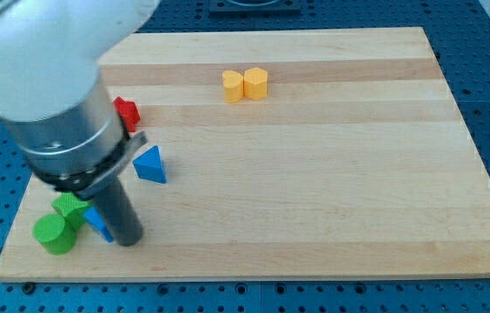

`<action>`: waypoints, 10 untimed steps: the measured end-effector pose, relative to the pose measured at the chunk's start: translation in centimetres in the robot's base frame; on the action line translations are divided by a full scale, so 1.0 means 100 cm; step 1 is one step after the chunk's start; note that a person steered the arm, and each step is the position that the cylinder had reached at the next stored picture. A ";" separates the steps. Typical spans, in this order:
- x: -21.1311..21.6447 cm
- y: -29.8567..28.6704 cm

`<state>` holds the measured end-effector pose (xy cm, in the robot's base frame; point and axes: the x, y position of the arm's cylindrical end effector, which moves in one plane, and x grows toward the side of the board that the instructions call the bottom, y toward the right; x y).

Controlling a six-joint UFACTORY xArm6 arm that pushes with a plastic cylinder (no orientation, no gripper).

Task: Push blue triangle to the blue cube

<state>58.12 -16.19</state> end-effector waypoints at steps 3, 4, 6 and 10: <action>-0.016 0.056; -0.023 0.053; -0.084 0.120; -0.128 0.018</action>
<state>45.31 -14.37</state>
